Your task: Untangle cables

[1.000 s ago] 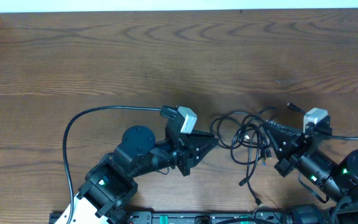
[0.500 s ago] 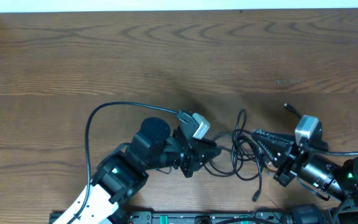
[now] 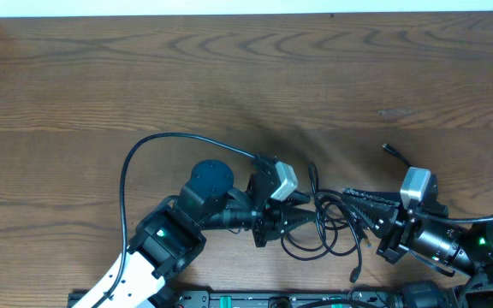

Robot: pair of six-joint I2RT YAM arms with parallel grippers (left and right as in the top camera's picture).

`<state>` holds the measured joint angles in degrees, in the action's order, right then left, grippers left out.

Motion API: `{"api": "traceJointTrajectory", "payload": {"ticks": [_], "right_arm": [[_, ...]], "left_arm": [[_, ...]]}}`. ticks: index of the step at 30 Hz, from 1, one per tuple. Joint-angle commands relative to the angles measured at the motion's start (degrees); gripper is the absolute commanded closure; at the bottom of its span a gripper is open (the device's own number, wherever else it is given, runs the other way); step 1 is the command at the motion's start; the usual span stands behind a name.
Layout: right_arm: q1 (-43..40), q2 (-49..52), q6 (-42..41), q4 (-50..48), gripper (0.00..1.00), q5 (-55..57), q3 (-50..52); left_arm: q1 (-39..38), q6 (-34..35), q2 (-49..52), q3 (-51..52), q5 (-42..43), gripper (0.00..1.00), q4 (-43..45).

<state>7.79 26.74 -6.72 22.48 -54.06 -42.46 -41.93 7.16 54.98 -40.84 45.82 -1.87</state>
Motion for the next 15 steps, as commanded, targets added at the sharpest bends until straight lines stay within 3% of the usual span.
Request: {"api": "traceJointTrajectory", "payload": {"ticks": [1,7,11,15], "right_arm": [[-0.2,-0.2,1.2,-0.2,0.99,-1.0,-0.2],[-0.2,-0.2,1.2,-0.2,0.99,-3.1,-0.2],[-0.2,-0.2,1.2,0.6,0.99,-4.0,-0.2],[-0.2,-0.2,1.2,0.9,0.99,-3.0,-0.2]], "left_arm": [[-1.3,-6.6,0.2,-0.6,3.3,0.62,0.2],[-4.2,-17.5,1.9,-0.6,2.2,0.52,0.3],[-4.4,-17.6,3.2,-0.6,-4.3,0.51,0.2],[-4.4,-17.1,3.8,-0.6,-4.9,0.47,0.7]]}}
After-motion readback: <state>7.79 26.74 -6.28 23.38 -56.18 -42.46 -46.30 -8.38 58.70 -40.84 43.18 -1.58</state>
